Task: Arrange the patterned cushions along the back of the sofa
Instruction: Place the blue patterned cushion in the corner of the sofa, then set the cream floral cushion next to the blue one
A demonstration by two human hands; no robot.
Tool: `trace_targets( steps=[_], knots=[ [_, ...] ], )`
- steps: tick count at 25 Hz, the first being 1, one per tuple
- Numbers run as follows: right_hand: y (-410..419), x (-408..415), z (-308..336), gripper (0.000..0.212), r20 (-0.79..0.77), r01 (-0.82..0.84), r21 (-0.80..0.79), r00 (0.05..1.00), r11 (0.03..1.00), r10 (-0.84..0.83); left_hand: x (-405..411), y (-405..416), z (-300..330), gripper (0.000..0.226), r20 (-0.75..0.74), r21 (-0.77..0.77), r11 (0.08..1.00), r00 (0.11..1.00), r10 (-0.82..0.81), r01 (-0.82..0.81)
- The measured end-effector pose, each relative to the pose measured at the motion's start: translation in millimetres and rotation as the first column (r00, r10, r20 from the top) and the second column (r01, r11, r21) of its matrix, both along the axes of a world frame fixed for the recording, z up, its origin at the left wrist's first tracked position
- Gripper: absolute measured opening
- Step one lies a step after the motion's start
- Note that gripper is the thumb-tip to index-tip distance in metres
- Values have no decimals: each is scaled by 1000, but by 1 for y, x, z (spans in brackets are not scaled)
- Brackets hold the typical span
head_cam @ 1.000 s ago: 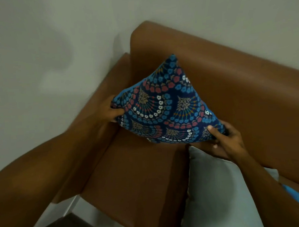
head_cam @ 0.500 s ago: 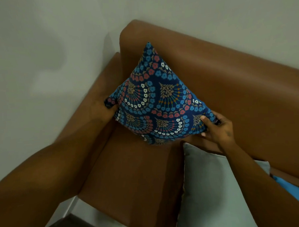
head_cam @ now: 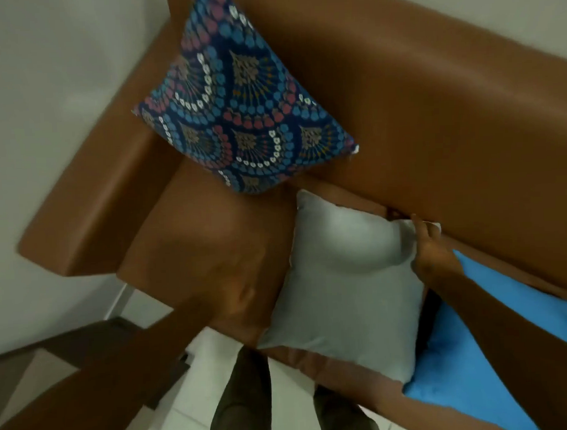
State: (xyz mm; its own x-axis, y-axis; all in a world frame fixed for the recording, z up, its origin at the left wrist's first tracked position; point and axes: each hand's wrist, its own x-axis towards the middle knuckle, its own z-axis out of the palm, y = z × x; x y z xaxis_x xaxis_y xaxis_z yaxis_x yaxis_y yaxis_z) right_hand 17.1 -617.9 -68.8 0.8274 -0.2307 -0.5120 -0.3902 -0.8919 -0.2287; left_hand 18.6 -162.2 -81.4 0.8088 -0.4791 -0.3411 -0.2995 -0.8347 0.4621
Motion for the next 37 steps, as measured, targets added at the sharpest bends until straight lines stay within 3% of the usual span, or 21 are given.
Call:
trace_targets(
  steps=[2,3,4,6,8,11,13,15,18,20,22,24,26,28,30,32,34,37],
  knots=[
    [-35,-36,-15,84,-56,-185,-132,982,974,179,-94,-39,-24,65,102,60,959,954,-281,276],
    [-49,-50,-22,87,-55,-250,-156,968,955,245,-124,-54,-34,77,106,67,940,934,-340,335],
    [-62,-60,-30,90,-47,-290,-157,957,944,286,-147,-71,-40,82,85,46,939,936,-342,340],
    [-75,-60,-48,92,30,-347,-184,933,920,358,-156,-96,-52,87,194,51,957,937,-290,285],
    [-75,-48,-74,90,81,-397,-243,901,885,426,-146,-110,-62,108,191,113,974,958,-216,197],
    [-70,-34,-108,94,7,-432,-166,899,887,439,-131,-109,-87,130,128,138,980,978,-164,146],
    [-76,-41,-116,89,-32,-395,-53,919,917,394,-132,-110,-91,118,57,82,994,995,-77,72],
    [-81,-52,-95,85,-19,-325,68,945,943,327,-122,-109,-72,101,-61,-113,990,995,83,-90],
    [-80,-80,-53,83,94,-240,354,971,904,221,-90,-101,-7,57,-383,-400,832,895,229,-384],
    [-78,-93,-19,69,208,-104,501,978,859,-2,-52,-95,46,51,-463,-457,762,854,237,-459],
    [-75,-89,13,52,232,62,591,942,804,-243,-5,-94,91,47,-434,-492,727,858,273,-480],
    [-77,-76,39,20,218,215,641,869,737,-443,43,-107,125,33,-466,-478,634,788,403,-607],
    [-84,-59,52,39,186,259,703,832,663,-523,88,-127,134,22,-529,-373,487,612,588,-790],
    [-83,-48,48,71,92,259,742,874,618,-477,114,-145,115,15,-608,-193,420,444,659,-887],
    [-77,-42,33,96,-16,255,734,933,629,-359,114,-160,77,25,-685,-37,525,404,606,-850],
    [-70,-40,15,108,59,163,642,964,749,-261,99,-169,46,39,-749,-31,585,406,523,-810],
    [-66,-37,5,106,103,169,586,955,792,-279,93,-173,30,50,-770,-97,541,408,492,-835],
    [-59,-44,4,74,231,141,547,922,825,-311,92,-174,18,69,-791,-204,405,394,468,-891]
  ],
)
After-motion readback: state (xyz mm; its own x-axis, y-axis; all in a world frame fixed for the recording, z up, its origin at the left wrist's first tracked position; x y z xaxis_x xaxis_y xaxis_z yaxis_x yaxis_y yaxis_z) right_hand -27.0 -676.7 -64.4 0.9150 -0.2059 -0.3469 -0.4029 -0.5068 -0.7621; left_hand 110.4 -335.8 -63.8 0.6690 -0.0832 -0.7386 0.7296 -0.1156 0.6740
